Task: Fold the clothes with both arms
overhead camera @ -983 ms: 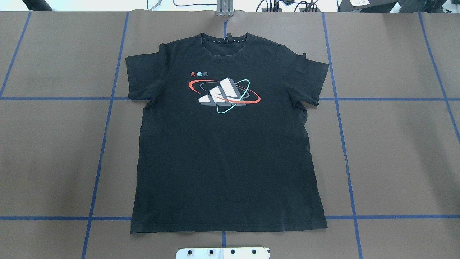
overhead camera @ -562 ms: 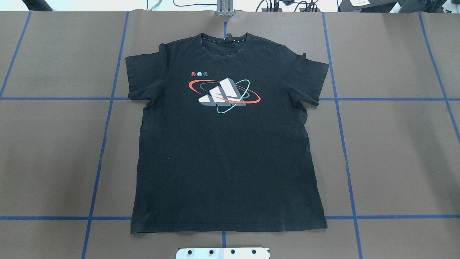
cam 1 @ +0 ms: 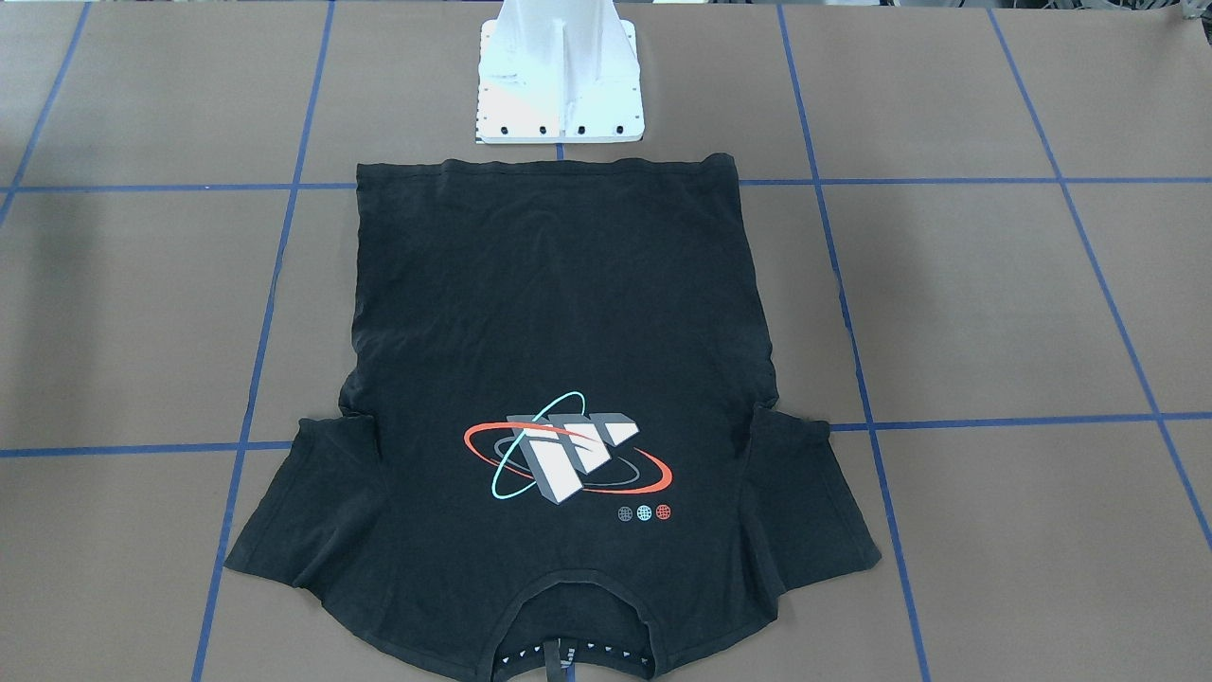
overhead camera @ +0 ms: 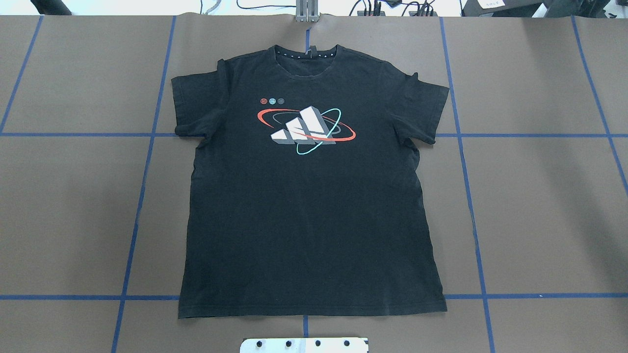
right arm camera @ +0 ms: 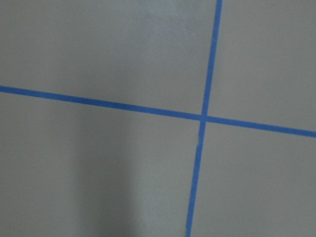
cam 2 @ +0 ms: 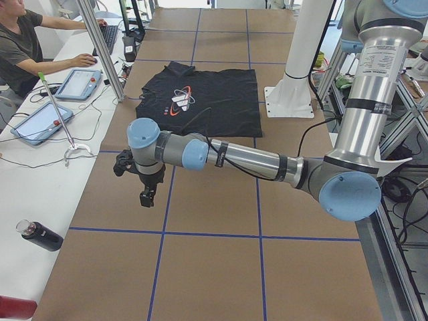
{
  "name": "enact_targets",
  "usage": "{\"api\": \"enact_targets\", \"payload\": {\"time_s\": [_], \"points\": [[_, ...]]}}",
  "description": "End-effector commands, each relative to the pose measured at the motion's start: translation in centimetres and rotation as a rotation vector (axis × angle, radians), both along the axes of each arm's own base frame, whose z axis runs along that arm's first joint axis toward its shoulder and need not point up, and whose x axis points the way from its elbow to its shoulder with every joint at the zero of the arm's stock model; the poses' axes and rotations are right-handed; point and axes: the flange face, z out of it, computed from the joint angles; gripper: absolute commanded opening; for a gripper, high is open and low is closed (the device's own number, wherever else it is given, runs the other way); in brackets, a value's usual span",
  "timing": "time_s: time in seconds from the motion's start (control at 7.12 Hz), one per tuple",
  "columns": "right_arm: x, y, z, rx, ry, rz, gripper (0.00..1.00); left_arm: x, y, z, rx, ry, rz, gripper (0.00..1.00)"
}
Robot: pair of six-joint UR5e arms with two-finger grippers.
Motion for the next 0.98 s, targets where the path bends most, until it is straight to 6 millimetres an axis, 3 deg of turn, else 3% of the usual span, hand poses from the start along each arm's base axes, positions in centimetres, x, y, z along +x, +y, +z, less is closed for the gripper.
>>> {"api": "enact_targets", "payload": {"time_s": [0.0, 0.14, 0.28, 0.42, 0.56, 0.7, 0.84], "points": [[-6.3, -4.9, -5.5, 0.101, -0.016, -0.075, 1.00, 3.5, -1.9, -3.5, 0.134, 0.030, 0.057, 1.00], [-7.8, -7.0, -7.0, 0.165, -0.034, -0.064, 1.00, 4.3, -2.7, -3.1, 0.122, 0.045, 0.029, 1.00], [-9.9, -9.4, -7.6, 0.164, -0.036, -0.039, 1.00, 5.3, -5.3, -5.4, 0.188, 0.073, -0.003, 1.00], [-12.1, -11.1, -6.6, 0.273, -0.071, -0.056, 1.00, 6.3, -6.8, -5.2, 0.212, 0.093, -0.016, 1.00], [-14.1, -11.8, -4.4, 0.274, -0.114, 0.010, 1.00, 7.6, -8.3, -3.8, 0.222, 0.102, -0.014, 1.00], [-17.1, -12.8, -3.8, 0.255, -0.156, 0.053, 1.00, 10.6, -8.6, -4.1, 0.233, 0.119, 0.012, 1.00], [-20.1, -14.4, -4.7, 0.230, -0.180, 0.061, 1.00, 11.5, -8.6, -4.3, 0.245, 0.156, -0.024, 1.00]]}}
